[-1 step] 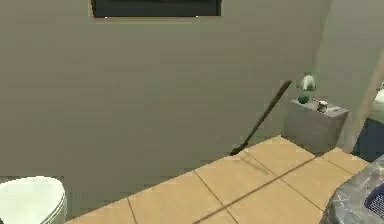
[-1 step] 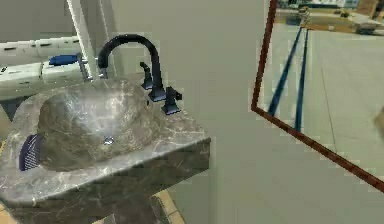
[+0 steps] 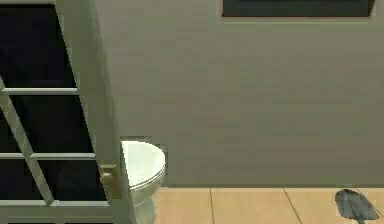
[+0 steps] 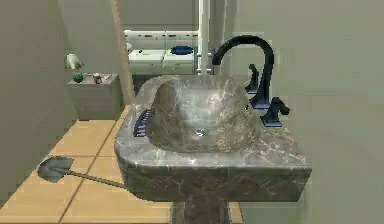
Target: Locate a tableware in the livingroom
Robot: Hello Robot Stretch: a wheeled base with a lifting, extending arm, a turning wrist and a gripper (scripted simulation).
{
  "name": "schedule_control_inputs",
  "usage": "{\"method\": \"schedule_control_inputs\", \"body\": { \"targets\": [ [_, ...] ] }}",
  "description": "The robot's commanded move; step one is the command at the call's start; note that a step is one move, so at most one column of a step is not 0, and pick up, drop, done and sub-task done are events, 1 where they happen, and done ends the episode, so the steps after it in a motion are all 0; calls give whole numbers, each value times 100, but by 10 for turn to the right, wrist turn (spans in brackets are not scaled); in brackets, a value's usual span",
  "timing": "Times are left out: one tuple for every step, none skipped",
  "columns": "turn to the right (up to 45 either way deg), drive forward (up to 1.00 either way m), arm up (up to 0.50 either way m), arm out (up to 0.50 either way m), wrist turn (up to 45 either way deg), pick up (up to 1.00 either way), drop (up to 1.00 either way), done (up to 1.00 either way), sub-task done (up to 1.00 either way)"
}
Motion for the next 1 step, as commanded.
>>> {"method": "schedule_control_inputs", "body": {
  "targets": [
    [0,45,0,0,0,0,0,0,0]
  ]
}}
